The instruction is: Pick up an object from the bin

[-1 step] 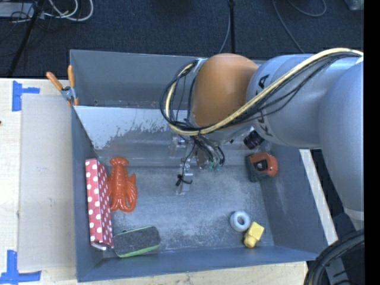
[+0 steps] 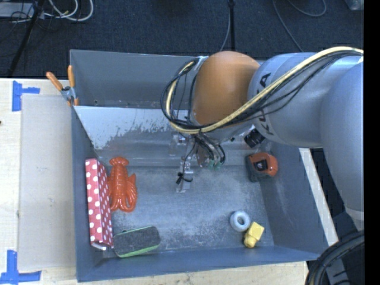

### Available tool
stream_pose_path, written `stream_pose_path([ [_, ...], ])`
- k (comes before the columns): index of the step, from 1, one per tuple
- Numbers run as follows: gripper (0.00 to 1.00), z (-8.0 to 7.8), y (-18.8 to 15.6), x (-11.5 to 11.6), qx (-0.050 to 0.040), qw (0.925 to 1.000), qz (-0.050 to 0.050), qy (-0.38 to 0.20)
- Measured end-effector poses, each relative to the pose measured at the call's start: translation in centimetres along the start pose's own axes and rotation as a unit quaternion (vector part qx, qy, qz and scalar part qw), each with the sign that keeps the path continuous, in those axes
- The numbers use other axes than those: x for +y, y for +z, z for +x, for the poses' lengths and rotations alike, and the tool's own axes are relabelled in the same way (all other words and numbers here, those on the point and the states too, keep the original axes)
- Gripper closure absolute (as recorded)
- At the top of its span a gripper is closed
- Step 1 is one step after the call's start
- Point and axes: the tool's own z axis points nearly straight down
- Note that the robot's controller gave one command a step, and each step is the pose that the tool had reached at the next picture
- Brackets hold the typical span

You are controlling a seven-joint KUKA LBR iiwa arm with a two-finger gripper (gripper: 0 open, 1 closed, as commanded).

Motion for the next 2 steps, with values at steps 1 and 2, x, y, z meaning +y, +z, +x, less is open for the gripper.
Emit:
stream_pose_path([
  [1, 0.00, 5.0, 3.0, 1.5, 0.0009, 0.9996, 0.000, -0.029],
  [2, 0.00, 7.0, 2.3, -2.4, 0.0039, 0.9976, -0.001, -0.070],
])
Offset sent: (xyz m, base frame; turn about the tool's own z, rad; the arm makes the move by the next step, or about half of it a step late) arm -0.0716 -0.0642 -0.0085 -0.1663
